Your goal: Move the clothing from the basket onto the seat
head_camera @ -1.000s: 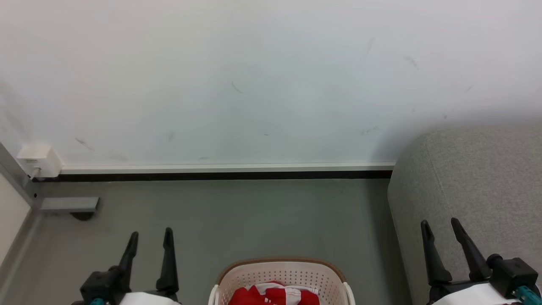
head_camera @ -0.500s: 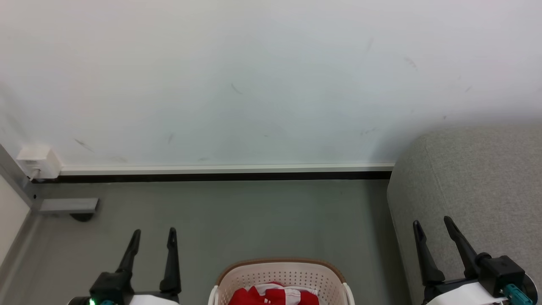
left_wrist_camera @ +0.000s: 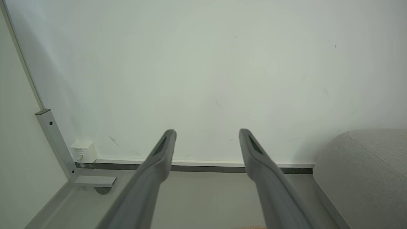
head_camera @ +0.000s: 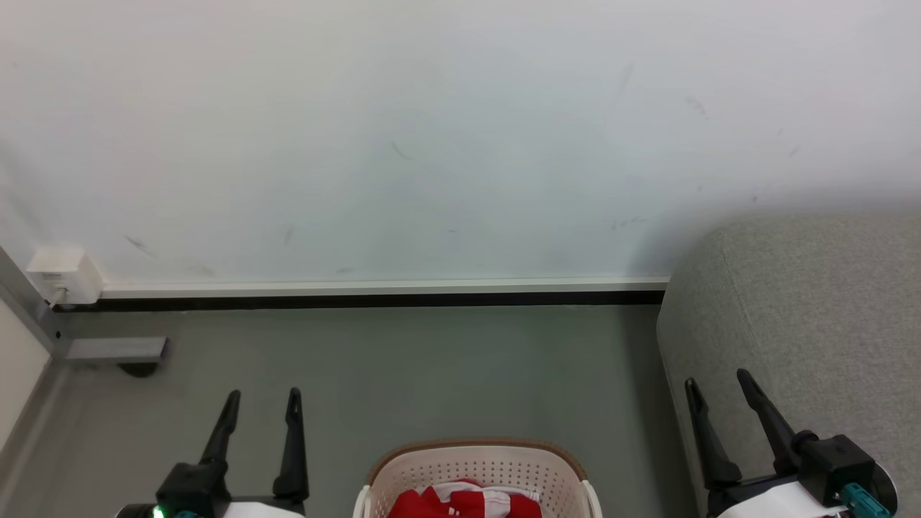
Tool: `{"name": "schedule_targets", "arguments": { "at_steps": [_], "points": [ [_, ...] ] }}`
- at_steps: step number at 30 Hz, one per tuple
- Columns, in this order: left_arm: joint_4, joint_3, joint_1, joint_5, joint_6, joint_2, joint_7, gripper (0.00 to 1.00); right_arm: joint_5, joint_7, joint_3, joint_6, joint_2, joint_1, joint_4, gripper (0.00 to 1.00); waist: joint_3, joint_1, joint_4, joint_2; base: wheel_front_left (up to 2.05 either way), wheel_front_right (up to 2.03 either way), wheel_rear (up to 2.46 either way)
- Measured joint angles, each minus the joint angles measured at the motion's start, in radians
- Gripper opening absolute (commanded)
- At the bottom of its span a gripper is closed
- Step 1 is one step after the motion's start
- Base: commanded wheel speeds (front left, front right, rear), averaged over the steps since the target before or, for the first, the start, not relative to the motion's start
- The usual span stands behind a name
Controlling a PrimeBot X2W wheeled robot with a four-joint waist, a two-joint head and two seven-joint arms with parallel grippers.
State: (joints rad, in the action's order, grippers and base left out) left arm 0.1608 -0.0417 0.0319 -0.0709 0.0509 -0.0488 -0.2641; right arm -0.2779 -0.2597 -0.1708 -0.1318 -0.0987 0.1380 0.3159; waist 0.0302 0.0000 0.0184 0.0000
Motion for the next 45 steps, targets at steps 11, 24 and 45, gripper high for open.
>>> {"name": "schedule_targets", "arguments": {
  "at_steps": [11, 24, 45],
  "points": [
    [0.005, 0.001, 0.0, -0.002, -0.002, 0.0, 0.0, 1.0, -0.016, 0.0, -0.021, 0.0, -0.009, 0.002, 0.0, 1.0, 0.001, 0.0, 0.001, 0.0, 0.0, 0.0, 0.0],
    [0.009, 0.001, -0.001, -0.006, -0.008, 0.0, 0.0, 1.0, -0.024, 0.0, -0.032, 0.0, -0.016, 0.003, 0.0, 1.0, 0.0, 0.0, 0.011, 0.0, 0.0, 0.0, 0.0],
    [0.041, -0.043, 0.104, -0.047, -0.008, 0.0, 0.0, 1.0, -0.051, -0.001, -0.008, 0.0, -0.034, 0.086, -0.108, 1.0, -0.17, 0.0, 0.072, 0.0, 0.0, 0.0, 0.0]
  ]
}}
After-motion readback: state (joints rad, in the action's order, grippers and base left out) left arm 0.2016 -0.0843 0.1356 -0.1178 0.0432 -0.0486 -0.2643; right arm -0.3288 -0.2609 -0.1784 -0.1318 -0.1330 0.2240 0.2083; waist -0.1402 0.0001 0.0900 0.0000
